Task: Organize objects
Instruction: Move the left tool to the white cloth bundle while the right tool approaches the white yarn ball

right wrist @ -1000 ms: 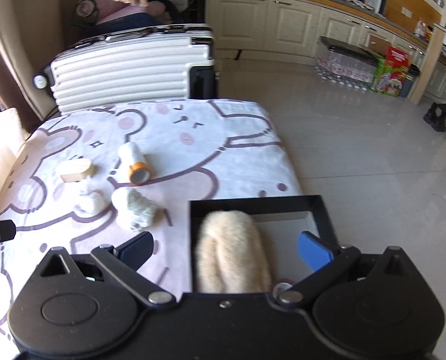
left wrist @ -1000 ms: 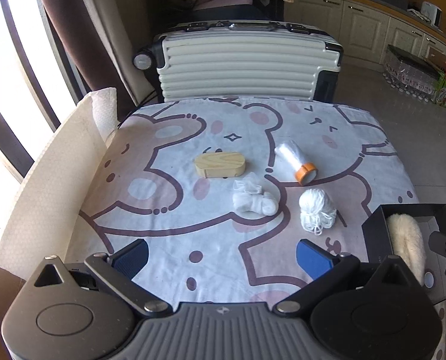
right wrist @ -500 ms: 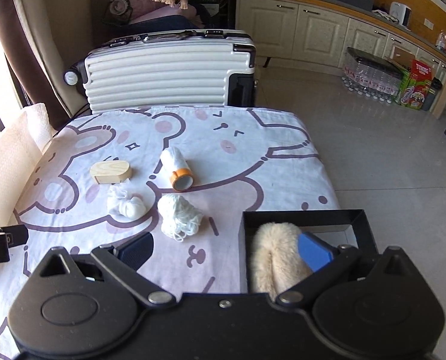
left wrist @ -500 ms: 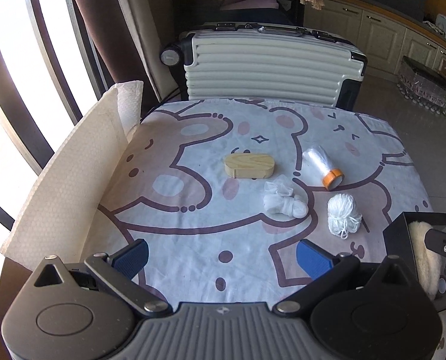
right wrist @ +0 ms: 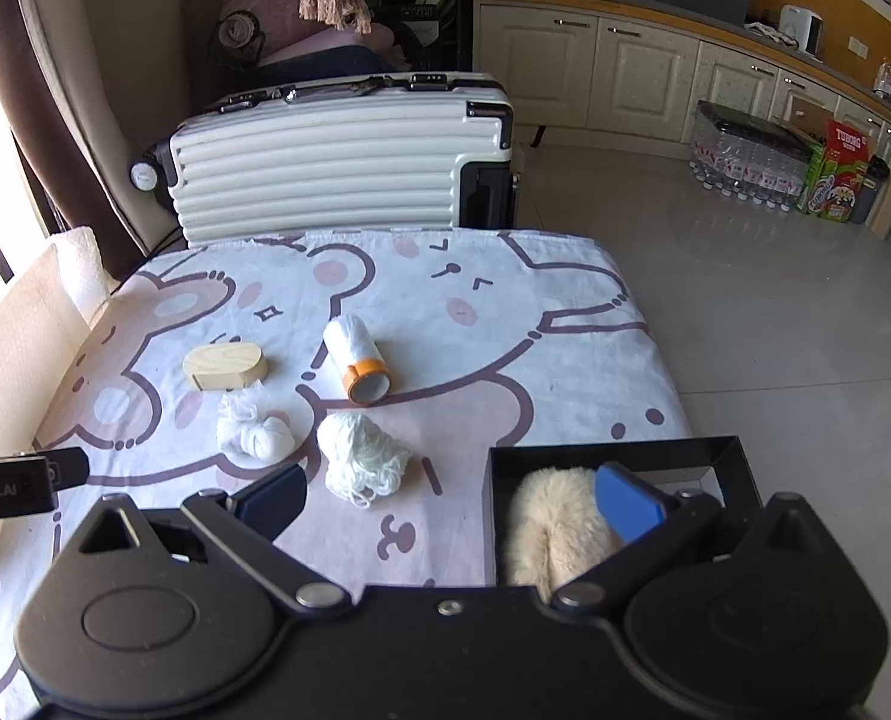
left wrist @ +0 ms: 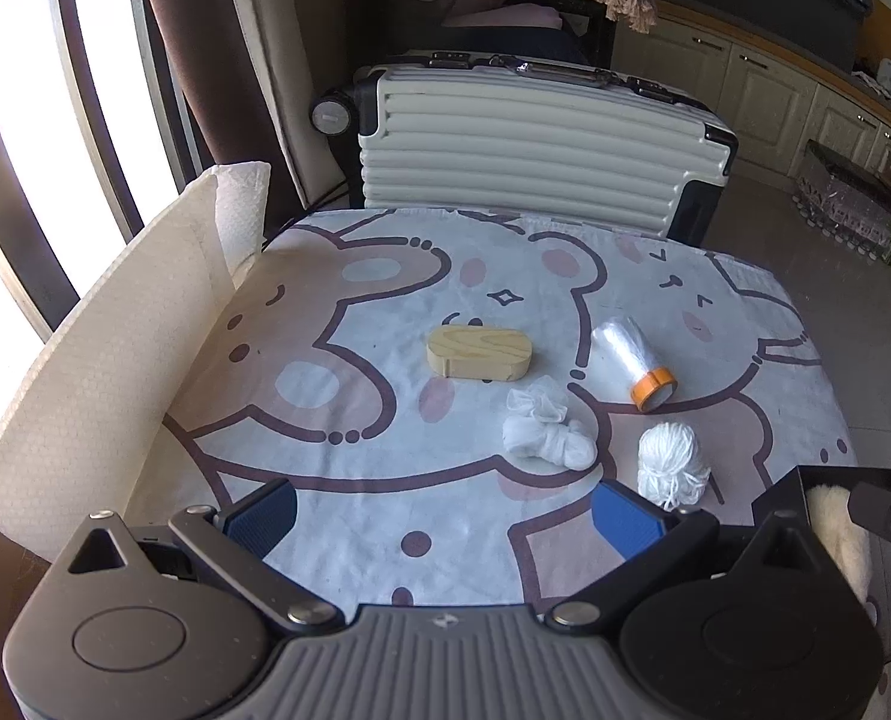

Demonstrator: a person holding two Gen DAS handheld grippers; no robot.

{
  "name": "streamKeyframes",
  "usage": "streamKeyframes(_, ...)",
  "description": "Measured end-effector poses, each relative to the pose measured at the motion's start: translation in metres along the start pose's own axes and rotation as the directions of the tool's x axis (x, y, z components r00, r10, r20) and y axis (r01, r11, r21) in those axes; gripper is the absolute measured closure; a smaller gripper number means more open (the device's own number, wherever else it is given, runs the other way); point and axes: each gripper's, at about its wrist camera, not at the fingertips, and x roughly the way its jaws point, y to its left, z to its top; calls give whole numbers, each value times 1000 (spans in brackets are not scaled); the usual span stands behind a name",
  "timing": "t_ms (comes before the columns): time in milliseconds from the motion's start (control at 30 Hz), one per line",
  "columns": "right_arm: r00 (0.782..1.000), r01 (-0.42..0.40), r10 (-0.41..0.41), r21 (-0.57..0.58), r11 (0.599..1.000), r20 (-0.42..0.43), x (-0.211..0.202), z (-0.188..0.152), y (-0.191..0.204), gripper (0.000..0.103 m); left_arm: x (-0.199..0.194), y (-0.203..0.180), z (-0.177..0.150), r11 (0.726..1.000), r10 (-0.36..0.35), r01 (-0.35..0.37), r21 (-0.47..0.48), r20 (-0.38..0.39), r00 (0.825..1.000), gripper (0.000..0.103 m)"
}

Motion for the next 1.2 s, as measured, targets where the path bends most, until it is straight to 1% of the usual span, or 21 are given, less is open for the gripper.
streamKeyframes(100, 1000, -6, 6, -1, 1000, 17, 6, 2, 0, 0, 7, 1, 3, 1000, 1, -1, -28, 12, 1000, 0)
streamKeyframes(267, 1000, -24, 24, -9, 1000, 20, 24, 4, 4, 0, 18, 6, 10, 998, 9, -6, -70, 35, 999, 1)
streamKeyframes(400, 999, -28, 29, -32, 999, 20, 42, 6, 12, 0, 28, 11, 15, 994, -3, 9, -108, 54, 999, 4)
streamKeyframes(533, 999, -42, 42, -61, 997, 5, 60, 9, 20, 0, 43, 13, 20, 988, -22, 29, -151, 49, 999, 6)
streamKeyframes(700, 999, -41, 38, -88, 995, -38, 87, 11, 26, 1, 66, 12, 26, 984, -34, 38, -173, 24, 999, 11)
streamKeyframes(767, 997, -55, 50, -84, 995, -59, 98, 12, 27, 7, 74, 12, 28, 981, -45, 46, -188, 7, 999, 13)
streamKeyframes(867, 993, -79, 72, -73, 994, -89, 113, 12, 29, 10, 87, 12, 29, 974, -66, 60, -218, -18, 998, 15)
streamKeyframes(1000, 989, -103, 93, -87, 991, -111, 128, 11, 36, 13, 103, 11, 29, 961, -96, 81, -265, -44, 994, 17)
streamKeyframes(1067, 987, -112, 99, -99, 989, -124, 136, 11, 39, 17, 111, 12, 28, 952, -112, 89, -294, -61, 992, 17)
streamKeyframes(1200, 982, -131, 110, -130, 983, -152, 148, 8, 44, 23, 126, 12, 27, 923, -157, 108, -369, -103, 982, 18)
